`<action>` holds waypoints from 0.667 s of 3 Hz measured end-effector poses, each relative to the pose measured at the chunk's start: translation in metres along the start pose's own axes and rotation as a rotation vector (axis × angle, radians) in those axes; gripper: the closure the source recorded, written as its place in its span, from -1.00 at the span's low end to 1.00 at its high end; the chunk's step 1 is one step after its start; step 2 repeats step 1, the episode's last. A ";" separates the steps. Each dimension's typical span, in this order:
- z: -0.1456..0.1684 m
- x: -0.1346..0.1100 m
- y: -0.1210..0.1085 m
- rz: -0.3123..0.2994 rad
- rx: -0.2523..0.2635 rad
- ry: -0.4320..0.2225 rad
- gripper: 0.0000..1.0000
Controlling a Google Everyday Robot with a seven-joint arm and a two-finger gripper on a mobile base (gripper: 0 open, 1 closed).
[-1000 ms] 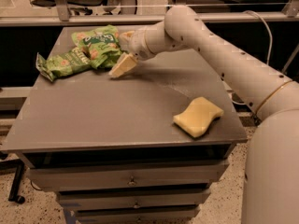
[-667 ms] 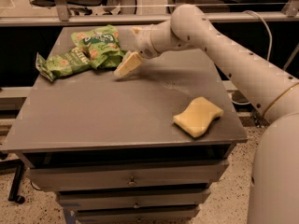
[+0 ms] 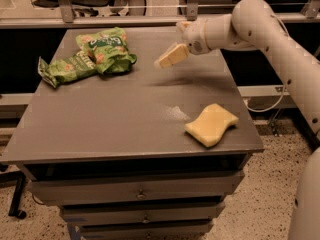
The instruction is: Move green rice chip bag near green jalapeno chip bag
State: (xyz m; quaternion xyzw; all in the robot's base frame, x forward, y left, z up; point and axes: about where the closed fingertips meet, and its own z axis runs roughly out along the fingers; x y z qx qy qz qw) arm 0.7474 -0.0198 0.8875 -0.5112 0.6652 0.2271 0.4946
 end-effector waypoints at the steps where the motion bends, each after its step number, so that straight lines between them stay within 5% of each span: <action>1: -0.067 0.013 -0.021 0.071 0.088 -0.039 -1.00; 2: -0.067 0.013 -0.021 0.071 0.088 -0.039 -1.00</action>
Offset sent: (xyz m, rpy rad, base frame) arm 0.0000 0.0000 0.0000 0.0000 0.0000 0.0000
